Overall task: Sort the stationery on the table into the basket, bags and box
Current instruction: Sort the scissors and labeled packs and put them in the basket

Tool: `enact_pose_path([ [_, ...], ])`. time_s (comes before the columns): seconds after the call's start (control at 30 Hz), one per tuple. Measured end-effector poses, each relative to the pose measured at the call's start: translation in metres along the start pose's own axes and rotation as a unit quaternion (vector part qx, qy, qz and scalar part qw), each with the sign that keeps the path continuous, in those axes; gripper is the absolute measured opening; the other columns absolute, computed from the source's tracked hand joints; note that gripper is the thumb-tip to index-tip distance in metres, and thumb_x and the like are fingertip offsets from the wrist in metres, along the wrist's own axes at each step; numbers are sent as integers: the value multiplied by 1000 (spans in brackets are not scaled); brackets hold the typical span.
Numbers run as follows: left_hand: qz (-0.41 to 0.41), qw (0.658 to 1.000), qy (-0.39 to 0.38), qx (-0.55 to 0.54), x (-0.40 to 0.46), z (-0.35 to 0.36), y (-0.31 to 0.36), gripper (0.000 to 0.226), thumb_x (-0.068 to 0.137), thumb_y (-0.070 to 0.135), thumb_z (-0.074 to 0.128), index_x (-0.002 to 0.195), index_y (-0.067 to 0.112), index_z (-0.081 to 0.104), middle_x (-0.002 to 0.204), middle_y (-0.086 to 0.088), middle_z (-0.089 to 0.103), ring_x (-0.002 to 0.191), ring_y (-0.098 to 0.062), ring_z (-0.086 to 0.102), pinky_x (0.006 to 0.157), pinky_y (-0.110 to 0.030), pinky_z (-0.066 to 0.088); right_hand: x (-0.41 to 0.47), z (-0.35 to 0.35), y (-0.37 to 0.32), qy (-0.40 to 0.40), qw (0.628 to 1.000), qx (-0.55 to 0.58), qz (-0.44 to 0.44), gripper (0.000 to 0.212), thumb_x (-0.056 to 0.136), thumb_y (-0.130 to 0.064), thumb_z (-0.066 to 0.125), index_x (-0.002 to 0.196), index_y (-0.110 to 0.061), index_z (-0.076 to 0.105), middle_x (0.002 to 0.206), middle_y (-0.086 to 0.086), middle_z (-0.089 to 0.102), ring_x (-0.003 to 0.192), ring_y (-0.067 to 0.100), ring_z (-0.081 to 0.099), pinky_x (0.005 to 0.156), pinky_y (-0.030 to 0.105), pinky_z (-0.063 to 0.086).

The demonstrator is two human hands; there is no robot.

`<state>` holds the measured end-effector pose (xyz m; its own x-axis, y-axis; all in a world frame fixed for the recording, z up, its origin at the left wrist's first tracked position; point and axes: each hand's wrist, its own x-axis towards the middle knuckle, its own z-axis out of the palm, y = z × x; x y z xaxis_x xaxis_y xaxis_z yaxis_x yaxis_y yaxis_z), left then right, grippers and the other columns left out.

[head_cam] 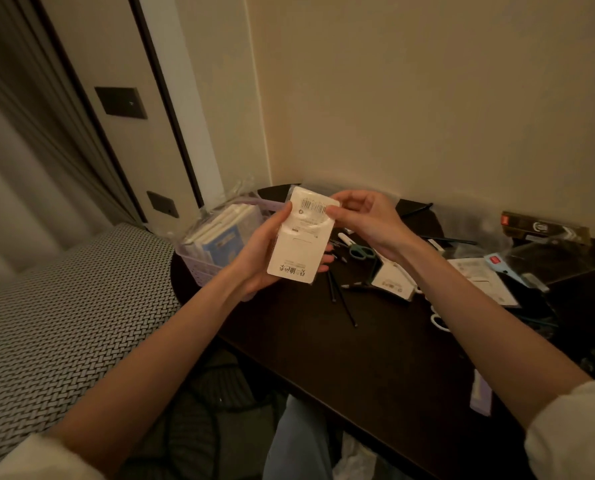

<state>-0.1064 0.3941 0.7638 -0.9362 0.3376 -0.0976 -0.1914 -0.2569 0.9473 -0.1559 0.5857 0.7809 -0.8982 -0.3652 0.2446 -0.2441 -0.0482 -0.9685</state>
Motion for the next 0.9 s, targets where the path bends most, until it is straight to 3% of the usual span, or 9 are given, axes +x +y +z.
enact_pose_path([
  [0.1,29,997,21,62,9,-11,15,56,94,54,36,129,14,54,107,-22,66,89,-31,67,82,-42,55,19,3,-1,2,998,-54,-8,20,85,-7,68,105,-6,66,104,7,71,97,15,68,80,23,55],
  [0.17,49,990,42,125,14,-20,27,55,95,55,38,127,14,55,109,-21,65,89,-29,66,81,-39,54,33,5,-2,10,997,-80,-17,20,84,-6,68,104,-10,67,102,3,71,94,11,66,78,22,55],
  [0.27,65,969,78,227,23,-38,44,66,86,68,44,133,23,54,128,-14,59,109,-27,61,91,-40,52,55,12,-1,21,992,-118,-25,26,86,-6,66,112,-11,65,103,5,70,93,11,65,83,22,54],
  [0.33,72,947,114,292,28,-53,51,74,80,80,43,138,33,47,145,-8,46,131,-30,46,107,-53,39,67,17,5,29,990,-137,-23,27,88,-7,65,114,-11,63,98,5,68,92,11,64,86,24,52],
  [0.43,77,918,151,359,32,-69,52,80,84,79,28,148,30,33,153,-10,34,139,-33,35,110,-54,35,77,23,22,26,984,-174,-14,27,89,-7,62,117,-8,61,95,4,65,92,13,61,86,27,50],
  [0.57,28,848,154,507,35,-79,38,66,97,61,13,154,29,12,161,-5,16,124,-24,49,89,-30,49,83,35,46,-24,970,-240,-15,30,89,-4,60,119,-7,59,107,8,65,100,16,61,91,27,49],
  [0.7,-57,766,125,627,49,-98,19,55,105,40,13,153,21,-5,162,-2,-5,148,-22,9,116,-31,12,88,52,67,-93,939,-328,-46,42,90,0,56,131,-9,53,129,6,56,117,16,53,95,27,47],
  [0.8,-156,756,105,627,54,-116,19,61,103,42,20,152,26,-13,162,-2,-7,149,-29,-3,118,-42,5,88,56,77,-138,911,-383,-59,49,89,5,52,135,-9,49,140,9,47,129,20,43,98,27,39],
  [0.9,-204,767,89,602,56,-125,26,71,101,49,30,152,27,-14,161,-3,-11,149,-27,-7,121,-46,2,88,54,84,-158,896,-411,-59,53,86,8,51,135,-12,49,143,9,43,135,23,36,110,41,33],
])
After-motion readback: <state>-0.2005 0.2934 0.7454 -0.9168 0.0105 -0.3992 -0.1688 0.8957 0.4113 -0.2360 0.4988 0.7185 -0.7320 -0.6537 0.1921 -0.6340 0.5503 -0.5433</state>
